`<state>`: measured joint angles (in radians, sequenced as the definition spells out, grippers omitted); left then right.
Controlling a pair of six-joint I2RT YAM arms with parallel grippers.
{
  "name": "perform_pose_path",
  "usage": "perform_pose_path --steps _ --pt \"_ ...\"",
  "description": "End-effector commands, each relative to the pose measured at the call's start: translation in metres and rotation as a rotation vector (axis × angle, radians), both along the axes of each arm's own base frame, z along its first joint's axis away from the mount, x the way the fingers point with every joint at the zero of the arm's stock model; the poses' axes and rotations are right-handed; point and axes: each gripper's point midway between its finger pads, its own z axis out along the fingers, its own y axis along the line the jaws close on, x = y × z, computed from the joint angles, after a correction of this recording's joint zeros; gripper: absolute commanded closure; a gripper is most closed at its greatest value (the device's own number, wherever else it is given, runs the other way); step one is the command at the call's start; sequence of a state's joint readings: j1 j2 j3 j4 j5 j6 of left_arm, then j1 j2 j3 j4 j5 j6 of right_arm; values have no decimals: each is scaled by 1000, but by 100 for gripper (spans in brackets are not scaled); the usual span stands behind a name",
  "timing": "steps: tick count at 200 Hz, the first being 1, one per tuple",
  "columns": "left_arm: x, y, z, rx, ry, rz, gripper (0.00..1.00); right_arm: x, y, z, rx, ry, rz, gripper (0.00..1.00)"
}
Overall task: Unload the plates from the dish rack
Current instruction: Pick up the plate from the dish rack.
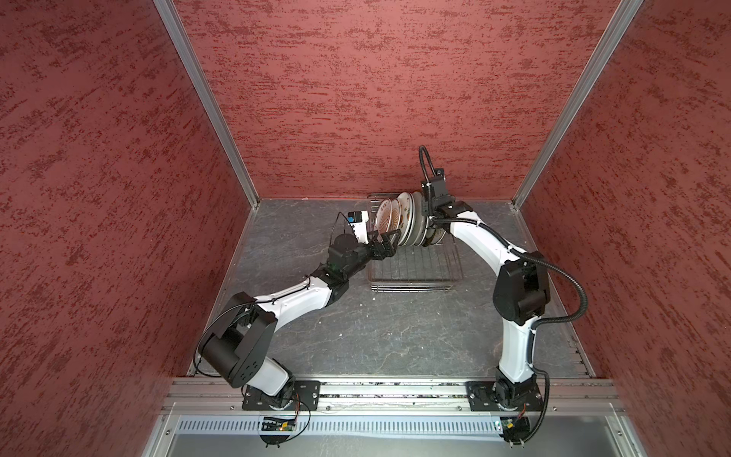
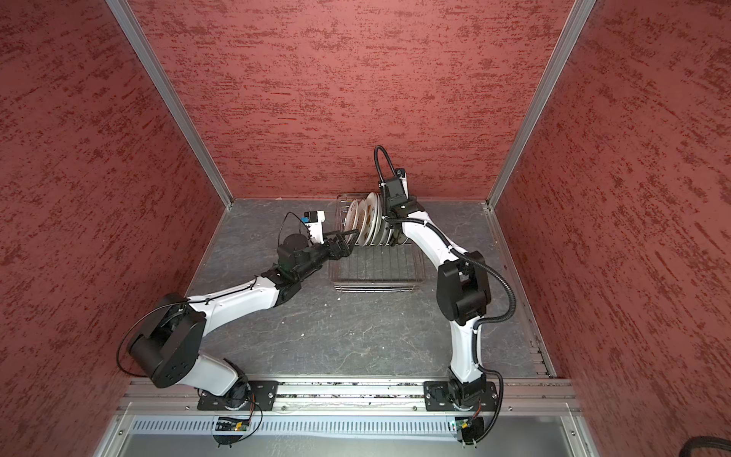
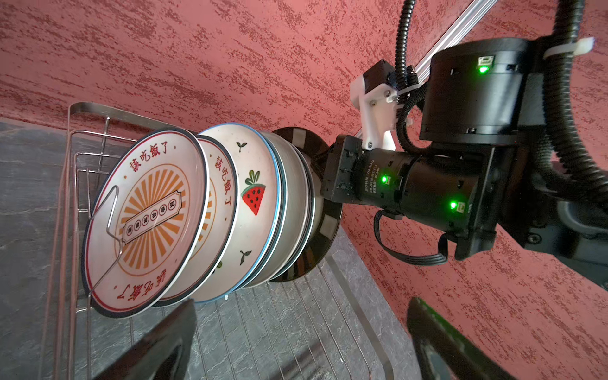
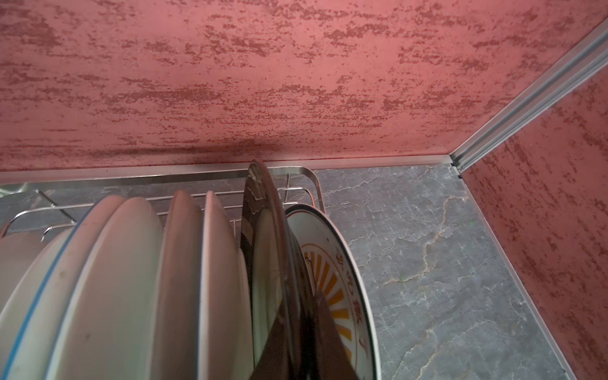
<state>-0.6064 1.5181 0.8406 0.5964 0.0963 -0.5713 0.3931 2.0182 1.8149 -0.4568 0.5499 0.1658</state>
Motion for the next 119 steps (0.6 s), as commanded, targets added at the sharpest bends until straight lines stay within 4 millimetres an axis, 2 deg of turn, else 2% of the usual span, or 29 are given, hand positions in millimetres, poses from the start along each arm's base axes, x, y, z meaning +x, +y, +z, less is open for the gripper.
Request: perform_pose_path --steps 1,25,42,81,119 --pt "0 -1 7 -18 -19 -3 1 3 -2 12 -2 -35 -38 92" --pt "-1 0 5 -17 -14 -3 1 3 -2 28 -21 -73 -42 93" --pt "0 1 4 -13 -13 7 1 1 -2 39 -45 -95 -41 100" --pt "1 2 4 -8 -20 13 1 -4 -5 72 -75 -157 -41 100" --pt "-1 4 7 -27 -31 14 1 -18 -4 101 -107 -221 -44 100"
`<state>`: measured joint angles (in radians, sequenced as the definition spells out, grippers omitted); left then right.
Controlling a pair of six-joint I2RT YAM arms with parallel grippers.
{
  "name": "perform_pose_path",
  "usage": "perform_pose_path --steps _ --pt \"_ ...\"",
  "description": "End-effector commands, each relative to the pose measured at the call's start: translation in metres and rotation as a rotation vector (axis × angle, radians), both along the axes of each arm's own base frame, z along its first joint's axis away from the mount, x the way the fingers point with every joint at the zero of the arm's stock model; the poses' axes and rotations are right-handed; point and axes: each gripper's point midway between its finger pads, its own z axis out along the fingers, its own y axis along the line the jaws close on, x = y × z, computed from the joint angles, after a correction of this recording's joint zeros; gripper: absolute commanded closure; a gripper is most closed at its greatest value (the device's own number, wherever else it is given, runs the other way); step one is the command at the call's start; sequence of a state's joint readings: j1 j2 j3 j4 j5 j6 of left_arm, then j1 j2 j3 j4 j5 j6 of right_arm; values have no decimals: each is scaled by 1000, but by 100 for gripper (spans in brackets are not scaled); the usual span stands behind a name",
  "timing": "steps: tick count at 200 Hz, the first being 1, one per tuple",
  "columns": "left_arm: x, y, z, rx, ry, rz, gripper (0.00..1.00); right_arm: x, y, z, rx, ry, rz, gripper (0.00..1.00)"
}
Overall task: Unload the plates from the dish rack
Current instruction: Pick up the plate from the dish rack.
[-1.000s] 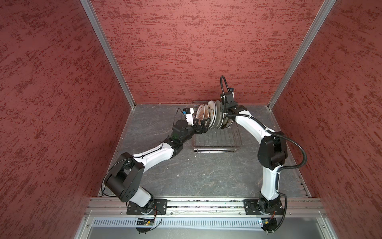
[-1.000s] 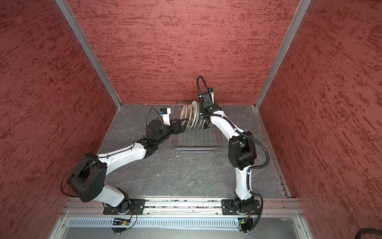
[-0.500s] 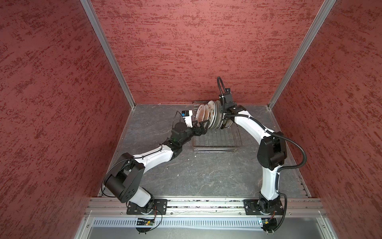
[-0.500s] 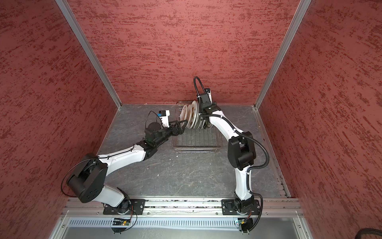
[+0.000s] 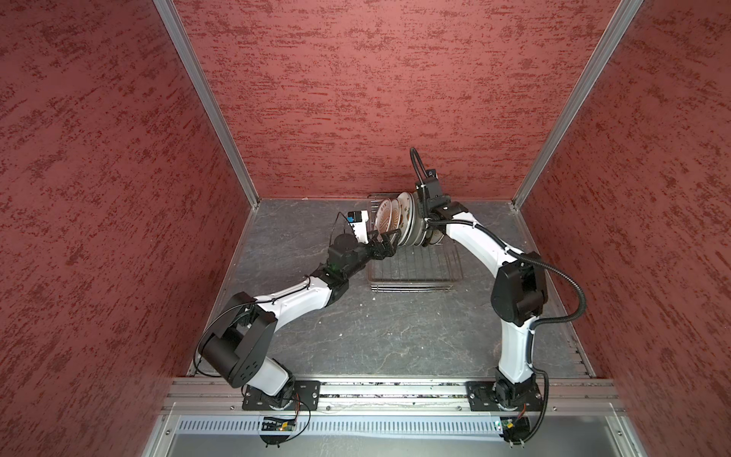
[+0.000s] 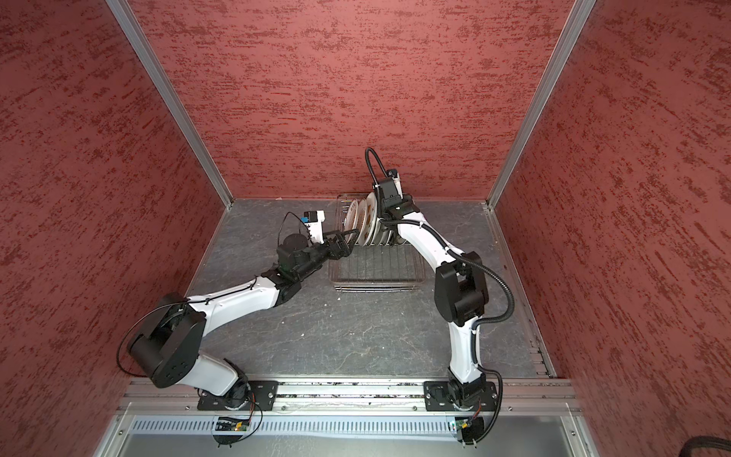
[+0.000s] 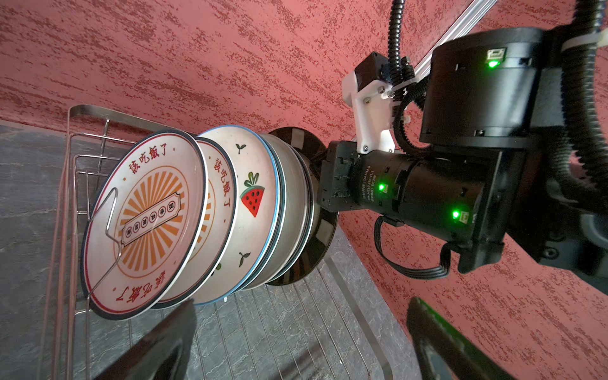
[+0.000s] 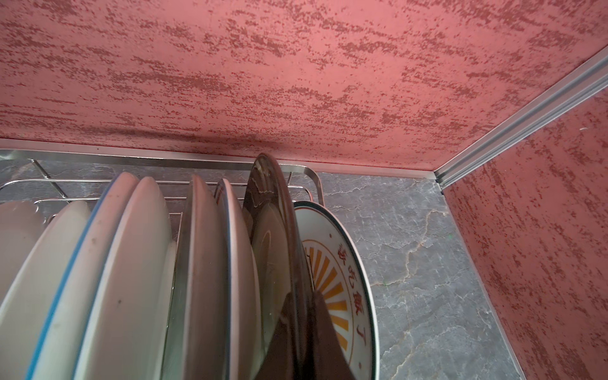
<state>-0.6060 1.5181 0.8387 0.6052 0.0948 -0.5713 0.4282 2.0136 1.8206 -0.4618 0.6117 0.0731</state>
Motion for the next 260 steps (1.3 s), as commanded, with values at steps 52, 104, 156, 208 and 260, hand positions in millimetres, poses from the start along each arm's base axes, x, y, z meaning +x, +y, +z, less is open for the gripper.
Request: perform_pose_path --steps 52,104,156,208,260 --pt "-5 3 12 -29 -30 -6 1 -29 -16 117 -1 -297 -70 100" --pt "-10 9 16 -78 -62 -1 0 -48 -16 140 4 -375 -47 100" --pt "-12 11 27 -91 -66 -30 1 -98 -35 176 65 -505 -72 100" --pt "-29 16 45 -105 -108 -56 0 -155 -57 198 223 -628 -35 100" --pt "-67 17 64 -68 -151 -234 0 -187 -70 193 456 -629 62 100"
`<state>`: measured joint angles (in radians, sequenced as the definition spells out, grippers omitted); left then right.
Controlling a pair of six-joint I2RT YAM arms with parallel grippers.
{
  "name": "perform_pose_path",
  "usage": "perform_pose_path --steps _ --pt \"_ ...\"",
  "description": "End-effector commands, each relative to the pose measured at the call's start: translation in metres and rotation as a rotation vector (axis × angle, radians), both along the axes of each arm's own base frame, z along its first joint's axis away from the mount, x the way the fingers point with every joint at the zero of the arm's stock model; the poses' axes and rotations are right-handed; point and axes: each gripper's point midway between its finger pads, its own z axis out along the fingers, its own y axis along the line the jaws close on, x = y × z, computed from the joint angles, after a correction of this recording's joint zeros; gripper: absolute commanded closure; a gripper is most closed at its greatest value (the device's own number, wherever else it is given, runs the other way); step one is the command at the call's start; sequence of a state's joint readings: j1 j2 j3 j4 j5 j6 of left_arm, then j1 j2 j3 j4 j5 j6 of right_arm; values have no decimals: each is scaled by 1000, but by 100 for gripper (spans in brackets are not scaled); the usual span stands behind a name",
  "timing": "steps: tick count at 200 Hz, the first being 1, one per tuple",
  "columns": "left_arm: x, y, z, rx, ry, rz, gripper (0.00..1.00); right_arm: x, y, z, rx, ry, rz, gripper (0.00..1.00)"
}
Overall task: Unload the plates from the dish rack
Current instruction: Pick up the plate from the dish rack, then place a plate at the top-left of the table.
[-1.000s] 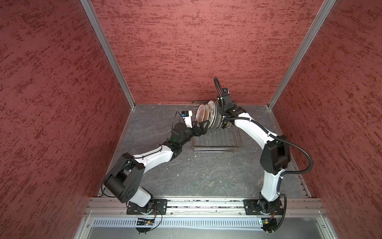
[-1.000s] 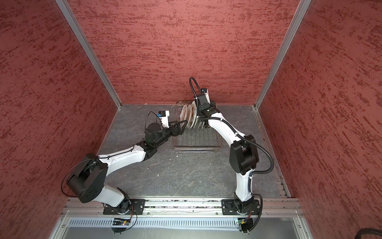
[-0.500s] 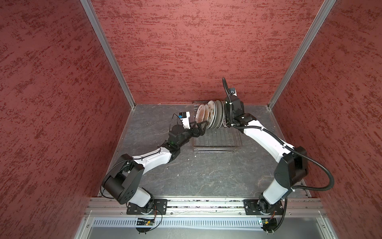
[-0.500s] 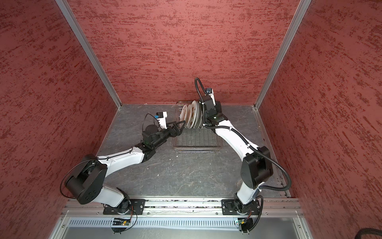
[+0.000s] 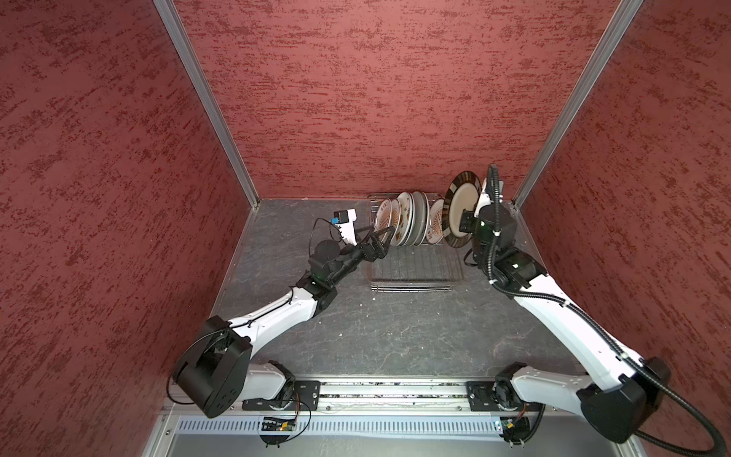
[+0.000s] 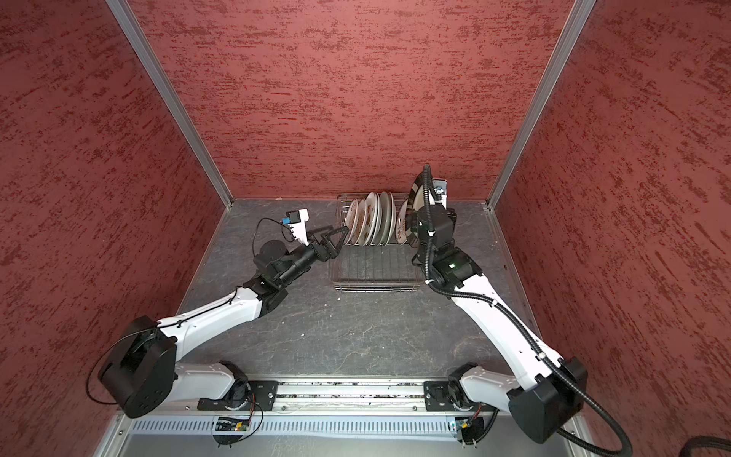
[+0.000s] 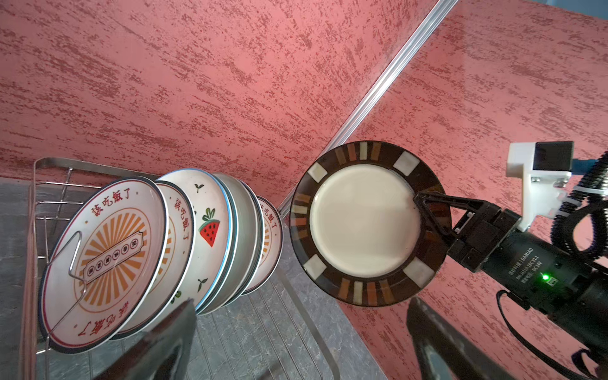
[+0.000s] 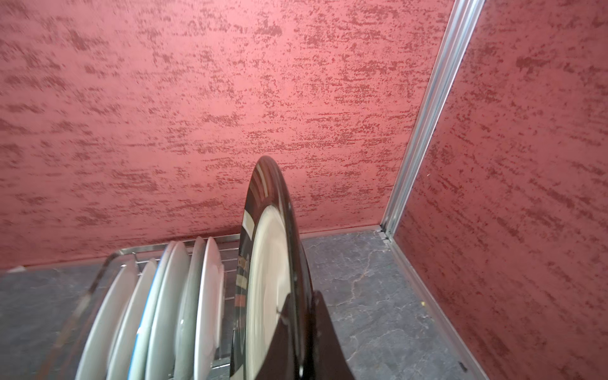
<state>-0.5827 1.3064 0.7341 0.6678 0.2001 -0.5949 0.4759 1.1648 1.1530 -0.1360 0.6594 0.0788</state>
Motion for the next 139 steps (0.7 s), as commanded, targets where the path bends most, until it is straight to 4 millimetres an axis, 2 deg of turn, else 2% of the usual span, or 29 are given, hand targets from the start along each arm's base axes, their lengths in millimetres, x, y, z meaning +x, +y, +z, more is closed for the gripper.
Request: perform_pose_path --steps 1,28,48,59,95,139 --pt "-24 -3 7 52 -36 -153 0 -17 -5 44 232 -175 102 100" --pt "-39 17 15 21 4 -216 1 -35 -5 39 389 -175 275 100" --pt "-52 27 12 20 14 -190 1 -50 4 34 464 -183 384 100" --pt "-58 28 2 27 58 -186 0 -56 8 30 509 -178 435 100" --pt "-78 22 -7 12 98 -192 1 -72 23 20 662 -172 594 100" --pt "-83 6 -15 -91 150 -286 1 -88 46 9 897 -166 793 100"
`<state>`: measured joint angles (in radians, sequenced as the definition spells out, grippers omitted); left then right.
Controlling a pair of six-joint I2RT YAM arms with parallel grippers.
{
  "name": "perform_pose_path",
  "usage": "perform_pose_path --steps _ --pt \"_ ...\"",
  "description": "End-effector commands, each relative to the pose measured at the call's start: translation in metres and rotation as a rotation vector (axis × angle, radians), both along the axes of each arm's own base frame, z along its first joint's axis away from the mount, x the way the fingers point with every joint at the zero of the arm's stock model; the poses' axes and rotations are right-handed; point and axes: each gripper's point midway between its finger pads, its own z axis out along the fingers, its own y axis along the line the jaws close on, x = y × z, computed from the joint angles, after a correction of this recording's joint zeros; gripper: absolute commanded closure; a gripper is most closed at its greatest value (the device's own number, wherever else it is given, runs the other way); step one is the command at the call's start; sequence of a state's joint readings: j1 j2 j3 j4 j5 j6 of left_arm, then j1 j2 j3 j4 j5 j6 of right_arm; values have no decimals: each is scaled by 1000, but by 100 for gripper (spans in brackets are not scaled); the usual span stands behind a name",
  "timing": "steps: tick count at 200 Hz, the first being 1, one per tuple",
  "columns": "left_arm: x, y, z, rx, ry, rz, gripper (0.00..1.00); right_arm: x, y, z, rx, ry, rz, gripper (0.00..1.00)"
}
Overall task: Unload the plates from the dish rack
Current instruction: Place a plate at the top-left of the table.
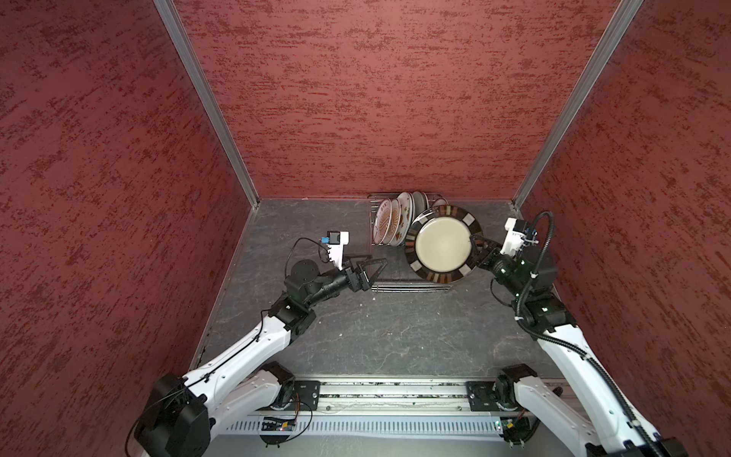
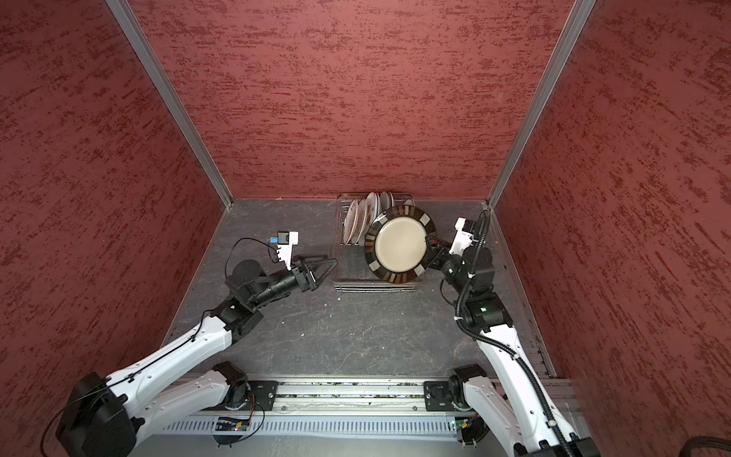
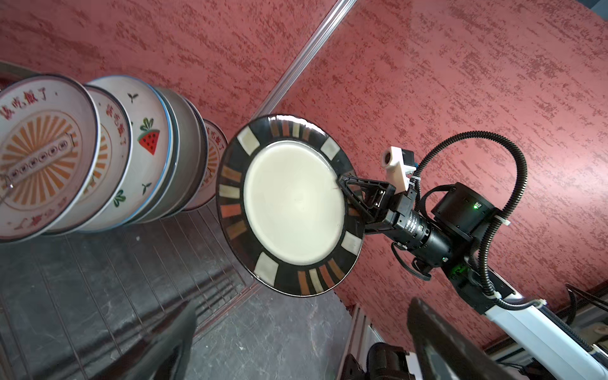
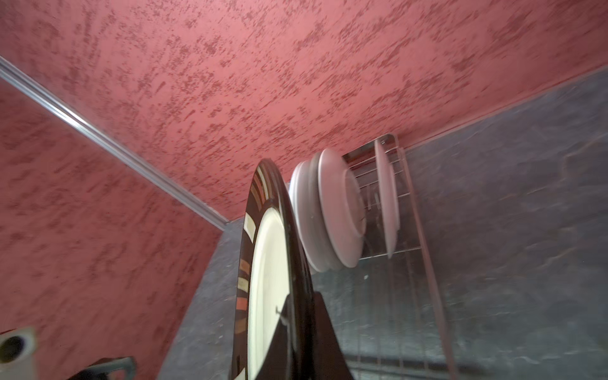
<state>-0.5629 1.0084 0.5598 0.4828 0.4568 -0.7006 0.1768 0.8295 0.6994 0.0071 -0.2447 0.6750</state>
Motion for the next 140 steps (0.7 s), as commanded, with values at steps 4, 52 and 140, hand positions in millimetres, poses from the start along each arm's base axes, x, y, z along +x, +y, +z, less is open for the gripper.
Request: perform_pose_path --steps 4,52,140 --pt "-1 -8 1 -72 36 -39 1 -33 22 84 278 -270 194 100" --pt "-7 -27 -3 -54 84 26 9 -50 12 63 310 -256 154 100" --pt "-11 -61 -31 7 135 50 43 -67 25 34 317 -253 253 100"
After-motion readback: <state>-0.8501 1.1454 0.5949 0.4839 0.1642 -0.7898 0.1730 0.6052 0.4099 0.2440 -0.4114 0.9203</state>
